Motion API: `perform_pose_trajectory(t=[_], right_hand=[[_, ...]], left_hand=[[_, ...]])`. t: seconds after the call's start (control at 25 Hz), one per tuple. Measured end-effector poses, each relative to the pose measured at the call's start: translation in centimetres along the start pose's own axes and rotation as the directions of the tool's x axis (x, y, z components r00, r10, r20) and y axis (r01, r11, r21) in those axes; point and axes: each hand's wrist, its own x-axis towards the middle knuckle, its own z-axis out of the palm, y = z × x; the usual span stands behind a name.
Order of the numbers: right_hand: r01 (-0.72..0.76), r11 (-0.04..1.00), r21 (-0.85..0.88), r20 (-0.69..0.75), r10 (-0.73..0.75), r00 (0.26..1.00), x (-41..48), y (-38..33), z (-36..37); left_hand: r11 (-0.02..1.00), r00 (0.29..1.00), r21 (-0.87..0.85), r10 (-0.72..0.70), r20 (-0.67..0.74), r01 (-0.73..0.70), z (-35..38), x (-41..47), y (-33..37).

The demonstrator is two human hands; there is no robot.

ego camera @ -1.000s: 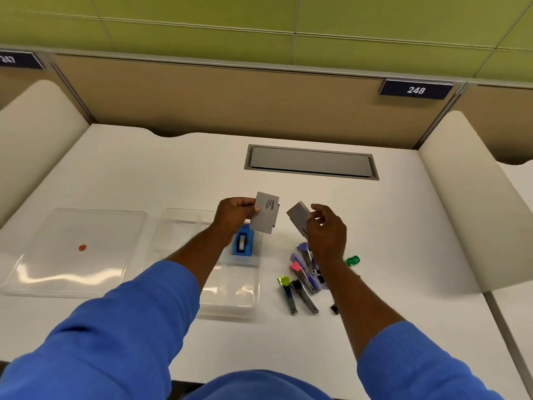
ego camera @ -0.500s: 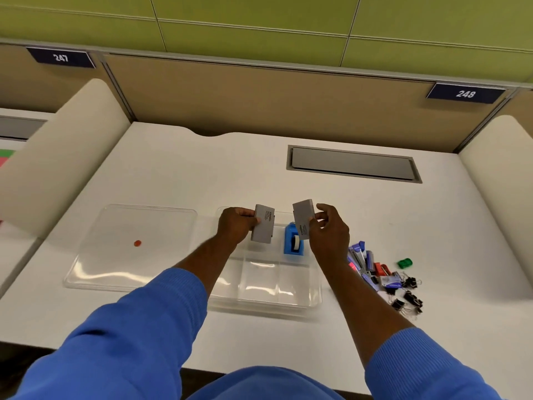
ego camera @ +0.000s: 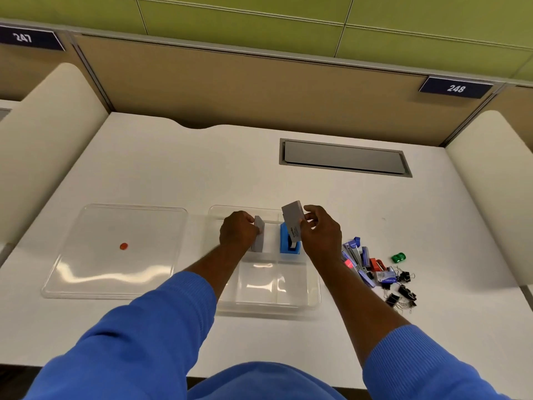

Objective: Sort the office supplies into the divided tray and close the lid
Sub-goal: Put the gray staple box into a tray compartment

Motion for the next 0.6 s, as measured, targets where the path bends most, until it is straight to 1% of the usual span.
perform_pose_trajectory(t=[0.12,0.28,0.4,0.48,0.52,0.6], right_hand=[[0.002,1.0,-0.005,0.017,-0.002,1.0,0.3,0.2,0.3],[0.008,1.0,-0.015,0.031,-0.007,0.999,0.5,0.1,0.8],[-0.002,1.0,-0.015,0.042,0.003,0.999,0.6,-0.2,1.1],[-0.017,1.0,0.002,0.047,0.017,0.999,0.6,-0.6,1.3],[-0.024,1.0,0.013,0.047,0.023,0.999,0.7,-0.9,1.4],[-0.03,0.999,0.031,0.049,0.028,0.998,0.6,-1.7,1.8]], left_hand=[[0.999,0.999,0.029,0.038,-0.016,-0.037,0.7,0.0,-0.2],[0.987,0.994,0.116,0.11,0.004,-0.11,1.3,0.3,-0.9],[0.977,0.981,0.095,0.194,-0.011,-0.192,1.4,0.2,-1.5],[0.955,0.954,0.047,0.294,-0.061,-0.291,1.1,0.0,-1.9],[0.933,0.928,0.056,0.358,-0.1,-0.354,0.9,0.0,-2.3],[0.874,0.866,0.165,0.48,-0.138,-0.458,0.0,0.1,-3.3]])
